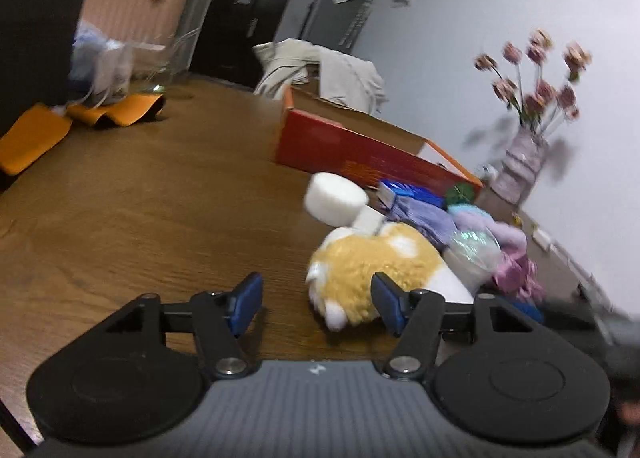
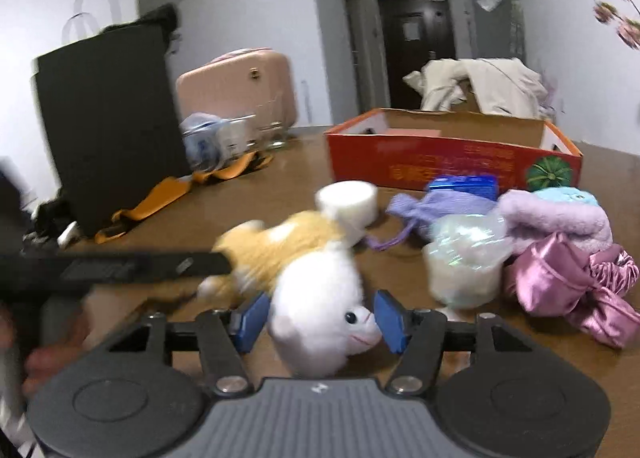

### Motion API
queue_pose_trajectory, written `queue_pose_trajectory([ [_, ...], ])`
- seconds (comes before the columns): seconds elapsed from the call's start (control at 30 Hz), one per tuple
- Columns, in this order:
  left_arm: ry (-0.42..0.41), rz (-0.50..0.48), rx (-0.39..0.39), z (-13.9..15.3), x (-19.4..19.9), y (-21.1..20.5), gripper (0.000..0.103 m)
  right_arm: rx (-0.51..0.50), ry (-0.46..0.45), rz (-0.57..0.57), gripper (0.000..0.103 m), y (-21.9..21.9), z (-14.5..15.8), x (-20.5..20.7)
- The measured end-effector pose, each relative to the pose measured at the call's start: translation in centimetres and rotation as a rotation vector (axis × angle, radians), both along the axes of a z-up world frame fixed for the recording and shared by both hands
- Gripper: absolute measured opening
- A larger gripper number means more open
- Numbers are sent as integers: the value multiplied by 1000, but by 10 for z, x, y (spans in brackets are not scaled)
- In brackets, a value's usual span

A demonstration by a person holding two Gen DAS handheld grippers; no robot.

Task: Organize soft objects
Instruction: 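Grasp the yellow-and-white plush toy with the right gripper, then lower the plush toy into the box beside the sponge and release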

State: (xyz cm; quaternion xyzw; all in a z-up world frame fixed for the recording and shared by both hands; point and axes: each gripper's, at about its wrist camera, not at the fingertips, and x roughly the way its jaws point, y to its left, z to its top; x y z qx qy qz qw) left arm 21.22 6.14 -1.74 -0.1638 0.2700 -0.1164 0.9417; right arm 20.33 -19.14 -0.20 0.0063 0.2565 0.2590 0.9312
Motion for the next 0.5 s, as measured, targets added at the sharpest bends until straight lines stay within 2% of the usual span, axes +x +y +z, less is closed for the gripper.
queue_pose_trajectory([
  [0.13, 15, -19, -55, 1, 4, 6, 61, 36, -3, -23, 60, 4, 4, -20],
  [0.23, -2, -50, -72, 3, 10, 3, 63, 52, -22, -55, 61, 6, 5, -11],
  [0.33, 14, -52, -71, 0, 22, 0, 63, 36, -3, -57, 62, 14, -1, 7],
  [0.4, 28, -76, -94, -2, 26, -3, 50, 28, 23, -41, 49, 20, -7, 15],
  [0.5, 10, -103, -100, 5, 23, -8, 45, 4, 45, -60, 43, 22, -5, 14],
])
